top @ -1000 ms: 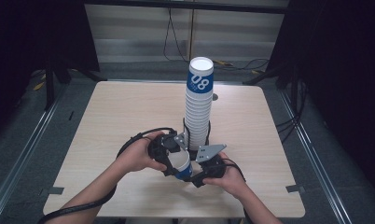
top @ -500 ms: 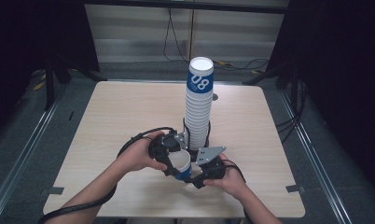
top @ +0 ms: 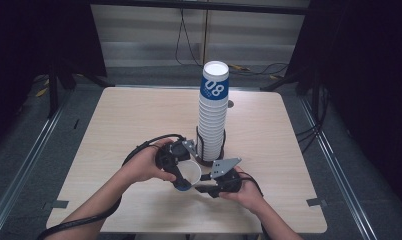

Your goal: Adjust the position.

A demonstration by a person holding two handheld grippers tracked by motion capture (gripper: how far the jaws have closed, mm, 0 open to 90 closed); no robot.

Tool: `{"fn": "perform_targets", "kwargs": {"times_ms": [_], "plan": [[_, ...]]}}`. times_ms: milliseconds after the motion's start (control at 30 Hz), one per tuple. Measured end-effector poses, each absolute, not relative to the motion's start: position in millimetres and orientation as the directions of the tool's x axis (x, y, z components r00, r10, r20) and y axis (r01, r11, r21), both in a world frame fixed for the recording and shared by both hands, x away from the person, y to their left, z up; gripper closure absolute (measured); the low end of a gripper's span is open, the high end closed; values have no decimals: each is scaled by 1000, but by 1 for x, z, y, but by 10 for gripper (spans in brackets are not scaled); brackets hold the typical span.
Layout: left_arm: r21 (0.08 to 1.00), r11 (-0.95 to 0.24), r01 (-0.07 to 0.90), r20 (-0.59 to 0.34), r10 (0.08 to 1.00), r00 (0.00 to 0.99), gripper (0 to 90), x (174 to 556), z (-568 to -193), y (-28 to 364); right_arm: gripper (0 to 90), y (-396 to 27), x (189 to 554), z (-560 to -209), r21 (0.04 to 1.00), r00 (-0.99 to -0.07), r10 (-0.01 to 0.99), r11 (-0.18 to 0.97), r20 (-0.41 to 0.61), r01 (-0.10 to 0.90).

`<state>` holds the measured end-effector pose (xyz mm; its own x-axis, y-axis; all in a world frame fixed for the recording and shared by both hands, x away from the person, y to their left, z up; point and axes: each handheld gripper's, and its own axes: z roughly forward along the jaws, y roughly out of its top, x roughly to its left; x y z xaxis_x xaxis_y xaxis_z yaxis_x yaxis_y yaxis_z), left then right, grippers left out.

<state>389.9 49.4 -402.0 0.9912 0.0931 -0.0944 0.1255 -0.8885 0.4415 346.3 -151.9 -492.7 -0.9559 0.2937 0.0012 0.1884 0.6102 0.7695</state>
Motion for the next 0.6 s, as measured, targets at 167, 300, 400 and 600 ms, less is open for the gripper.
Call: {"fn": "perform_targets", "kwargs": {"times_ms": [167, 300, 400, 600], "plan": [[446, -887, 120, -78, 95, 992, 154, 390, -403, 52, 322, -147, 343, -482, 792, -946, 325, 575, 11, 207], [473, -870, 141, -95, 108, 990, 158, 391, -403, 52, 199, -143, 343, -482, 791, -933, 357, 558, 42, 249], [490, -856, 161, -117, 119, 986, 161, 391, -403, 50, 160, -140, 344, -482, 803, -927, 371, 534, 60, 265], [528, -833, 163, -135, 107, 985, 165, 391, -405, 49, 158, -132, 350, -483, 821, -919, 390, 504, 62, 269]]}}
